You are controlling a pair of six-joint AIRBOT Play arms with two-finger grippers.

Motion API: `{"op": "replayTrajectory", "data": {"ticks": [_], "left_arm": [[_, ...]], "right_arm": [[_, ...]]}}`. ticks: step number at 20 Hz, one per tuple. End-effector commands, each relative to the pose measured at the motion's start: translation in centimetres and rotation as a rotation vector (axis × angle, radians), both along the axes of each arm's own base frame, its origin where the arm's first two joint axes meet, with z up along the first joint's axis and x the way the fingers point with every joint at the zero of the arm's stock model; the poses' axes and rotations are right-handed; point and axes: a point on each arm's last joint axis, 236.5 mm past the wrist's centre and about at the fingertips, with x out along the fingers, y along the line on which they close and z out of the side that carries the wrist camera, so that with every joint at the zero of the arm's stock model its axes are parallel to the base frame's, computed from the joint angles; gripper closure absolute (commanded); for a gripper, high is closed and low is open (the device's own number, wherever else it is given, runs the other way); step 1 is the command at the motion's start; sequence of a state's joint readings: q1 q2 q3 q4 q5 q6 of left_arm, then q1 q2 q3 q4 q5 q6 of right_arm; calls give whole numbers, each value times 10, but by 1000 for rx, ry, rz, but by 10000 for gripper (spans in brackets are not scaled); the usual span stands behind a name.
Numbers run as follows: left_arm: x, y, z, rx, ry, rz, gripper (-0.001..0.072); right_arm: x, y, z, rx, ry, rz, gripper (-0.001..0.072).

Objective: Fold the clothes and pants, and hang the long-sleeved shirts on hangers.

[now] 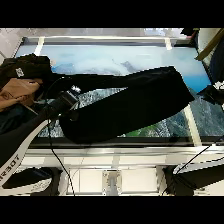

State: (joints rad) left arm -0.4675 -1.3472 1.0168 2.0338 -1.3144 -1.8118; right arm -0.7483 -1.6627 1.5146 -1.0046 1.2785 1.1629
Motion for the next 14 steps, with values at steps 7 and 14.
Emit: {"op": "replayTrajectory", "data": {"ticks": [7, 14], "left_arm": [[-8, 18, -43, -245, 208, -37, 141], [0, 10, -69, -273, 226, -73, 136]], "right_arm": [[1, 26, 10, 121, -14, 19, 266], [9, 64, 17, 169, -3, 95, 266]]}}
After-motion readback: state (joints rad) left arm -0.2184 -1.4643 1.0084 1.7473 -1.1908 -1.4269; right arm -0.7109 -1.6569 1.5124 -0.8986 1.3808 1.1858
